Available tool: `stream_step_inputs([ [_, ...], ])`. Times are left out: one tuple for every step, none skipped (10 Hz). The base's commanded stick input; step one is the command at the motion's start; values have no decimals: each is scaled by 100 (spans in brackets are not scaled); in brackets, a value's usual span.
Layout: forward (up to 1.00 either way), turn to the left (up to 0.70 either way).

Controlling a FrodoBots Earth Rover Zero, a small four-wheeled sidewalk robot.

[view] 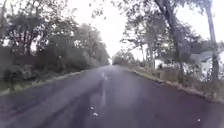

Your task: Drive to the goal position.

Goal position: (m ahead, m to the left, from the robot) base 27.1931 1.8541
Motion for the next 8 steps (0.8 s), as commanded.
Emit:
stream_step_inputs([
  [100,0],
  [100,0],
  [100,0],
  [100,0],
  [100,0],
  [100,0],
  [100,0],
  [100,0],
])
